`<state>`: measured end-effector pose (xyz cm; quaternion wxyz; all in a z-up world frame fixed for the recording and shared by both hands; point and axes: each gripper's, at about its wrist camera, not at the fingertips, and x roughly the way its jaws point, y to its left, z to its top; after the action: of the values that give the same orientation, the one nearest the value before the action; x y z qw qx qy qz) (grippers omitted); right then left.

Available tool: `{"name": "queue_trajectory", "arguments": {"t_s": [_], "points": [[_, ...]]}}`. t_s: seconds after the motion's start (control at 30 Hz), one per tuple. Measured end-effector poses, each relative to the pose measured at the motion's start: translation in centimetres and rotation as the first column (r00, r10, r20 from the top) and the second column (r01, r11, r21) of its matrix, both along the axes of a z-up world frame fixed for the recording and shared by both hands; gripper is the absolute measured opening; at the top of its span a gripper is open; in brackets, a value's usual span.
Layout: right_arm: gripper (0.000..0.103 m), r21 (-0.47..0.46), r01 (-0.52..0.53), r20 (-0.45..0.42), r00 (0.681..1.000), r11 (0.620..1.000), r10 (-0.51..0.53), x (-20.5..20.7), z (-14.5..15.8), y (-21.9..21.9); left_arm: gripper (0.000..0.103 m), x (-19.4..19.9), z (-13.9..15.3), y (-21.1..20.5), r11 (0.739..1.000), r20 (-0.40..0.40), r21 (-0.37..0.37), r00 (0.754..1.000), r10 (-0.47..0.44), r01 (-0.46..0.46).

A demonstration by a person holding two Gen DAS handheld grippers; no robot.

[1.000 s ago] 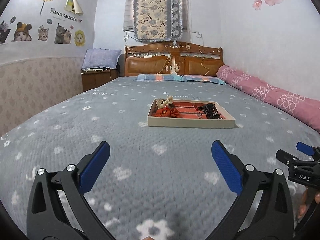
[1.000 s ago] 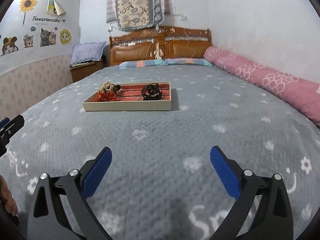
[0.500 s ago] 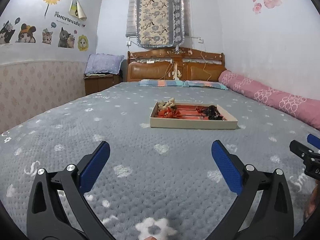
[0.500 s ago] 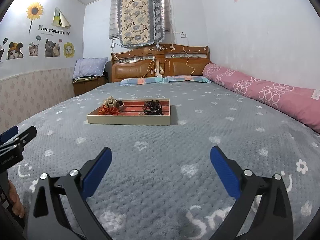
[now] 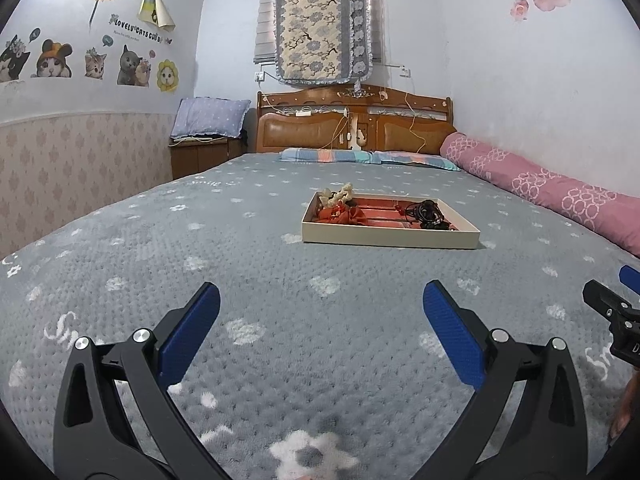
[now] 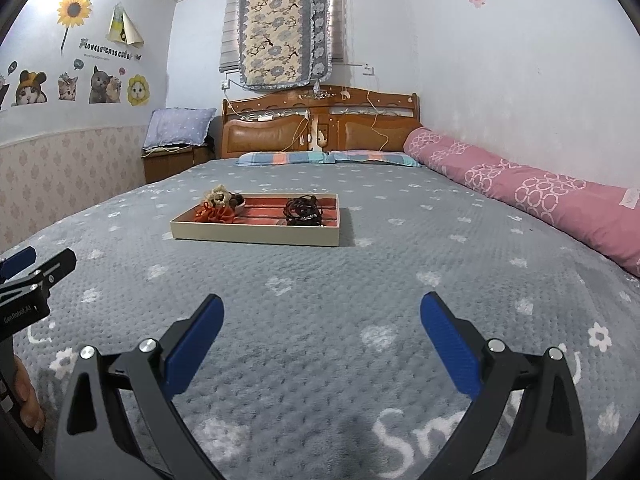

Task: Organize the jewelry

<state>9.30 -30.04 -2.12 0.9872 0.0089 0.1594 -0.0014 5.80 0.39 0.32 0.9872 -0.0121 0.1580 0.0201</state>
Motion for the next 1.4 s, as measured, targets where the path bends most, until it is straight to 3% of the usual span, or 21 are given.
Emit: {"name": "queue_trajectory", "arguments": {"t_s": [1.4], "points": [[0.097,0.003,0.009,0.002,1.0,1.0,-0.009,-0.15,0.25,-0.43,0.098,-0.11,-0.17,-0.87,1.0,0.016,0.03,1.0,-0.008,0.007]]}}
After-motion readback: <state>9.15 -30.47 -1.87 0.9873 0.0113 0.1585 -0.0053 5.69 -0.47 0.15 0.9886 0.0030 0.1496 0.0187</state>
